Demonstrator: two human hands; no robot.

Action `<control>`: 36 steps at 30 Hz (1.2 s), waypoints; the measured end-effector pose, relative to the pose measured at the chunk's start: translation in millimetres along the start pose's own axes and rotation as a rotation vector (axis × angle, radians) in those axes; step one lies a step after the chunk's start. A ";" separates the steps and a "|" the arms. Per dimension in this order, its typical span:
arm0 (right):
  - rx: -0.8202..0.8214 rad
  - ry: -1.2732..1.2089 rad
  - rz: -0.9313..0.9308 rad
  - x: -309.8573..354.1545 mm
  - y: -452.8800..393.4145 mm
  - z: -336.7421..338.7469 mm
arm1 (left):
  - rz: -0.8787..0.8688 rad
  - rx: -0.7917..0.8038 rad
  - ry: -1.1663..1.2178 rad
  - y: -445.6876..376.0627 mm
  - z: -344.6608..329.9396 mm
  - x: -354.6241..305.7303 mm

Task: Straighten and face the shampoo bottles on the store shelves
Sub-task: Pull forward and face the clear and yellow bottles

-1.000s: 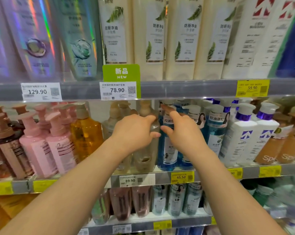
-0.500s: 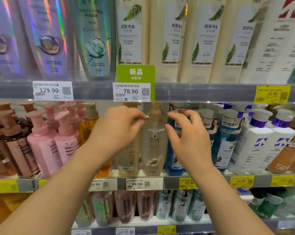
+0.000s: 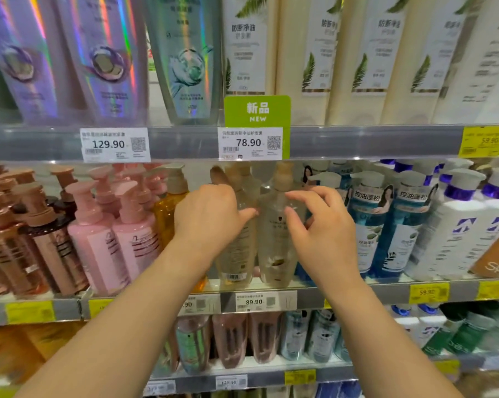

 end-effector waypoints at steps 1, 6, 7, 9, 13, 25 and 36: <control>0.001 -0.008 -0.018 -1.8 0.9 1.4 | -0.017 0.019 0.005 -0.5 0.0 1.0; 0.033 -0.016 -0.070 -5.3 7.0 3.7 | -0.048 0.063 0.062 0.9 6.5 8.6; 0.043 0.001 -0.073 -3.9 6.8 2.6 | -0.036 0.061 0.077 1.3 7.8 8.0; 0.053 0.049 -0.072 1.1 3.1 0.7 | 0.005 0.054 0.098 1.9 6.7 3.6; 0.075 0.087 -0.177 8.6 -16.1 -1.4 | 0.055 -0.010 0.065 1.5 1.7 -5.6; 0.394 0.125 -0.240 3.8 -47.5 -19.5 | 0.003 0.154 0.307 -7.0 -2.1 0.7; 0.343 0.216 -0.147 7.3 -52.8 -26.2 | -0.007 0.080 0.231 -9.7 -1.3 -9.1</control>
Point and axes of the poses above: each hand's wrist, its own y-axis away from the middle knuckle, its own z-axis out of the back of the hand, x = y × z, the point moved 6 cm from there along -y, towards the middle knuckle, and after that the axes turned 11 degrees about y, right-handed, at the moved point
